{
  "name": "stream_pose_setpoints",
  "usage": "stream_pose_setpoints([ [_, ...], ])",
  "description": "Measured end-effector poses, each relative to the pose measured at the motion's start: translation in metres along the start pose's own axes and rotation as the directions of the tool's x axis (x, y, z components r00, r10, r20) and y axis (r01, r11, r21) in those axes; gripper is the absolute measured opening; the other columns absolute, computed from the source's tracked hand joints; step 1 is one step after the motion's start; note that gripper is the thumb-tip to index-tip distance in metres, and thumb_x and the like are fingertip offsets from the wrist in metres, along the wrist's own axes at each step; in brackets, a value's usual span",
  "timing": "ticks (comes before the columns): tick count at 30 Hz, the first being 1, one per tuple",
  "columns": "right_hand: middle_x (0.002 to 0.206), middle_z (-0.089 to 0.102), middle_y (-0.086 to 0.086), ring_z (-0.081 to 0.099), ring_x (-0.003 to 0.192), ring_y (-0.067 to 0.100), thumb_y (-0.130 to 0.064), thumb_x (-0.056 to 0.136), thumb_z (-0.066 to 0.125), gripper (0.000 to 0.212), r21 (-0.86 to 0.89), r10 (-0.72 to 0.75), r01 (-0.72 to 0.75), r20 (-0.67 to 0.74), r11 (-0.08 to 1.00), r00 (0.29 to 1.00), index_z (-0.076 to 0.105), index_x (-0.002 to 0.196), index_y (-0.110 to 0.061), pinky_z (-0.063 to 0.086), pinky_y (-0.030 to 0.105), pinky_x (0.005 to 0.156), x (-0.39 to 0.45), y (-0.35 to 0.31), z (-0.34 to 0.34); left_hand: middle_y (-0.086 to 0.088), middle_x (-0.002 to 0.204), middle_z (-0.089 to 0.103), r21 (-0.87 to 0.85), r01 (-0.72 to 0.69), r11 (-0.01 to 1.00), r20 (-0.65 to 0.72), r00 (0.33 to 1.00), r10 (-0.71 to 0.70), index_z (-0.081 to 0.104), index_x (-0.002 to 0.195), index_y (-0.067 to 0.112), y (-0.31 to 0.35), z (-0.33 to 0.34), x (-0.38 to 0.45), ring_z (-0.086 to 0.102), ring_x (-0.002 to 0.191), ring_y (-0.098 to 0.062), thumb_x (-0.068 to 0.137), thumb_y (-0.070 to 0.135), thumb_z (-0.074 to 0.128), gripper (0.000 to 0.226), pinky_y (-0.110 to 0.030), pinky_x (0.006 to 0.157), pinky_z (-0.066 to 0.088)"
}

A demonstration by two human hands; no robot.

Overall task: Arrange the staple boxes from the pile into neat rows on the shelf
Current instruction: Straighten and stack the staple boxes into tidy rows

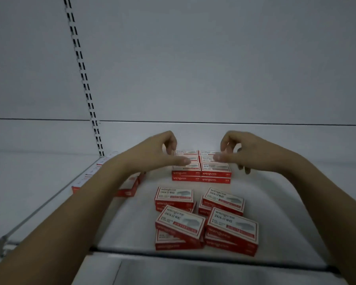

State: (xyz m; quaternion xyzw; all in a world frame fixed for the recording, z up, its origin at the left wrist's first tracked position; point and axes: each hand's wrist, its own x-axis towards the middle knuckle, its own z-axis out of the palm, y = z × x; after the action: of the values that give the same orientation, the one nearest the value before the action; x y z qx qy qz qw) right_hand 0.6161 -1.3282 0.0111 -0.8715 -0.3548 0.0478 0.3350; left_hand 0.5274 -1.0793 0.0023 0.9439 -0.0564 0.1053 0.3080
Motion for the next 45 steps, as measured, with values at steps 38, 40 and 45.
stream_pose_setpoints([
  [38, 0.091, 0.061, -0.014, 0.067, 0.076, 0.01, -0.044, 0.074, 0.076, 0.032, 0.003, 0.088, -0.088, -0.093, 0.996, 0.992, 0.054, 0.097, -0.047, 0.053, 0.016, 0.052, -0.079, 0.018, 0.035, 0.025, 0.091, 0.054, -0.216, 0.119, 0.969, -0.193, 0.968, -0.161, 0.06, 0.094, 0.034, 0.006, 0.044, -0.08, 0.061, 0.077, 0.0, 0.074, 0.03, 0.081, 0.029, -0.005, 0.05, 0.046],
  [40, 0.081, 0.069, -0.008, 0.07, 0.071, 0.007, -0.041, 0.076, 0.075, 0.028, 0.047, 0.066, -0.062, -0.07, 0.997, 0.995, 0.056, 0.097, -0.046, 0.059, 0.024, 0.059, -0.077, 0.018, 0.037, 0.025, 0.095, 0.051, -0.192, 0.115, 0.975, -0.198, 0.968, -0.153, 0.059, 0.093, 0.036, 0.006, 0.045, -0.08, 0.061, 0.079, 0.0, 0.071, 0.032, 0.082, 0.031, -0.006, 0.052, 0.047],
  [45, 0.079, 0.072, -0.01, 0.071, 0.07, 0.007, -0.037, 0.081, 0.071, 0.026, 0.068, 0.049, -0.045, -0.057, 0.997, 0.997, 0.056, 0.101, -0.045, 0.06, 0.031, 0.064, -0.067, 0.019, 0.039, 0.01, 0.112, 0.051, -0.115, 0.126, 0.985, -0.248, 0.957, -0.151, 0.056, 0.085, 0.035, 0.003, 0.049, -0.069, 0.061, 0.08, -0.005, 0.067, 0.038, 0.084, 0.033, -0.012, 0.059, 0.051],
])
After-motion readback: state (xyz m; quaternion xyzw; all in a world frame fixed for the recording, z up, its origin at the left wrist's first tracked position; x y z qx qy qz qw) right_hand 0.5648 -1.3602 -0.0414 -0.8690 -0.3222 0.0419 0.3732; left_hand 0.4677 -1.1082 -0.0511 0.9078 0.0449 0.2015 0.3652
